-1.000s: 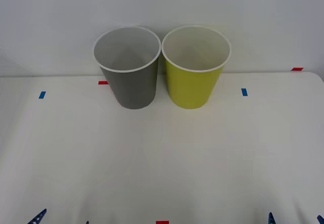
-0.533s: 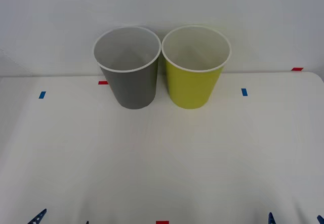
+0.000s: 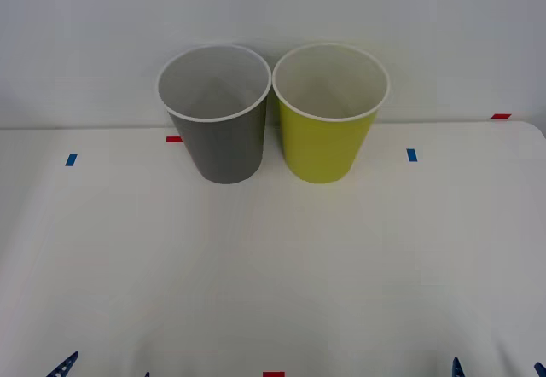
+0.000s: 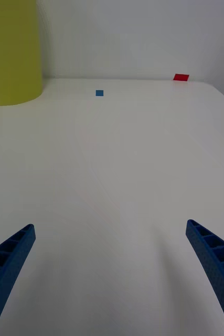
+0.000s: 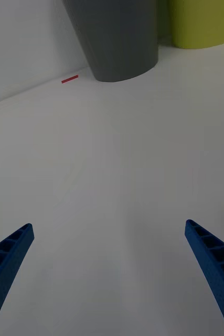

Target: Put cans in the gray bin and PET bottles in the light green bin.

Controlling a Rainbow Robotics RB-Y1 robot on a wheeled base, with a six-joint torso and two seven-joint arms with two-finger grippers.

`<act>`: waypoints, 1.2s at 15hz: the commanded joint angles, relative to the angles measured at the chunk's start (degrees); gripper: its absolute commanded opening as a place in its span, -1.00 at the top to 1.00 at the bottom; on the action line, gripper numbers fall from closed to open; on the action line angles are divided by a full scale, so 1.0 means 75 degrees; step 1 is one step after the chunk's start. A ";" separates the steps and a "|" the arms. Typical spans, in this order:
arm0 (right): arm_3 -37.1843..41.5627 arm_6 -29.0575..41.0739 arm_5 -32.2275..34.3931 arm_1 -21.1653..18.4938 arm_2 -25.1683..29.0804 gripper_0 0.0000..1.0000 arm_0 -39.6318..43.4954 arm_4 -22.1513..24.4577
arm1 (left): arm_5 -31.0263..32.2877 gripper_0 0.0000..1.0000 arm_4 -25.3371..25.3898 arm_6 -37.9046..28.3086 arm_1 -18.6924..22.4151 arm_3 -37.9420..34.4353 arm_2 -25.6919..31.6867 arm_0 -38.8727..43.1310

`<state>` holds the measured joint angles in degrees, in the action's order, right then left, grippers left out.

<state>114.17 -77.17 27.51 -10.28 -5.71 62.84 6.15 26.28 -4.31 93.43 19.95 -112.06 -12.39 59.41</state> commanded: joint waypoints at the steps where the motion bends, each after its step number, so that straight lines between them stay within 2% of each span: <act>1: 0.0000 0.0000 0.0000 0.0000 0.0000 -1.00 0.0000 0.0000 | 0.0000 -1.00 0.0000 0.0000 0.0000 0.0000 0.0000 0.0000; 18: 0.0000 0.0000 0.0000 0.0000 0.0000 -1.00 0.0000 0.0000 | 0.0000 -1.00 0.0000 0.0000 0.0000 0.0000 0.0000 0.0000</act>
<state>114.17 -77.17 27.51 -10.28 -5.71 62.84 6.15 26.28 -4.31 93.43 19.95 -112.06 -12.39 59.41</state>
